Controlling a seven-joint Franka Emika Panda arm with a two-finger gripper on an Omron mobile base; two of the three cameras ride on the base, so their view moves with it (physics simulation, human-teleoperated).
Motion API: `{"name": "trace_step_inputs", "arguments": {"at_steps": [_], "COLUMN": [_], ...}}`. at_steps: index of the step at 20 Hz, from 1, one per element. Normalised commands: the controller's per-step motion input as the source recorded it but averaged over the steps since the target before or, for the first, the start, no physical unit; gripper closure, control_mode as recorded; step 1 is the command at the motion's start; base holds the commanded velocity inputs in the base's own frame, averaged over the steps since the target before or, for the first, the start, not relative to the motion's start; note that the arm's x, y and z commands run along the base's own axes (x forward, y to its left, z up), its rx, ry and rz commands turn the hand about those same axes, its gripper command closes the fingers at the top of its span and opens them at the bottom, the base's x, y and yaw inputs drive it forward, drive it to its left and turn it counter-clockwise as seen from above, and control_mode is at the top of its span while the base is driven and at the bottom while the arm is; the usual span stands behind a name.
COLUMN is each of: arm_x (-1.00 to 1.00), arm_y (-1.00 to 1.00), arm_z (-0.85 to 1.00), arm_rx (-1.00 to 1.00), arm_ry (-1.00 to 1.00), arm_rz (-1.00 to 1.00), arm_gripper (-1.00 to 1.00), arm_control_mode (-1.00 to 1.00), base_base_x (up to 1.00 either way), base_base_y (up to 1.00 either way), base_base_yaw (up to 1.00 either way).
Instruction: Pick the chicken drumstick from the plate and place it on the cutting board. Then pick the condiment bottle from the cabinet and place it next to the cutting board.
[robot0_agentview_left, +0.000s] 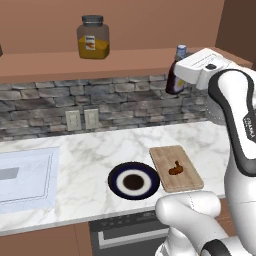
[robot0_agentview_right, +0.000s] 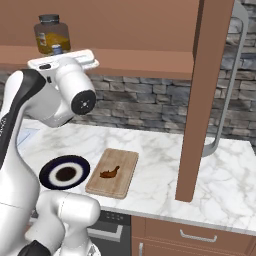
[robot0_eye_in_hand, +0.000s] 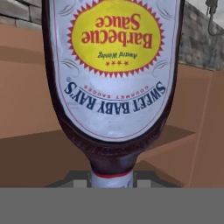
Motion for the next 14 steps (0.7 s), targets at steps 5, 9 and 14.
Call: {"name": "trace_step_inputs", "arguments": {"at_steps": [5, 9, 14], "arm_x": [-0.29, -0.27, -0.25], "arm_y": [-0.13, -0.12, -0.06], "arm_z": [-0.02, -0.03, -0.04], "arm_rx": [0.0, 0.02, 0.06], "arm_ry": [0.11, 0.12, 0.09], "arm_rz": [0.0, 0.0, 0.0], "arm_gripper": [1.0, 1.0, 1.0], "arm_control_mode": [-1.0, -1.0, -1.0], "base_base_x": [0.0, 0.0, 0.0], "base_base_y": [0.0, 0.0, 0.0], "base_base_yaw": [0.0, 0.0, 0.0]}}
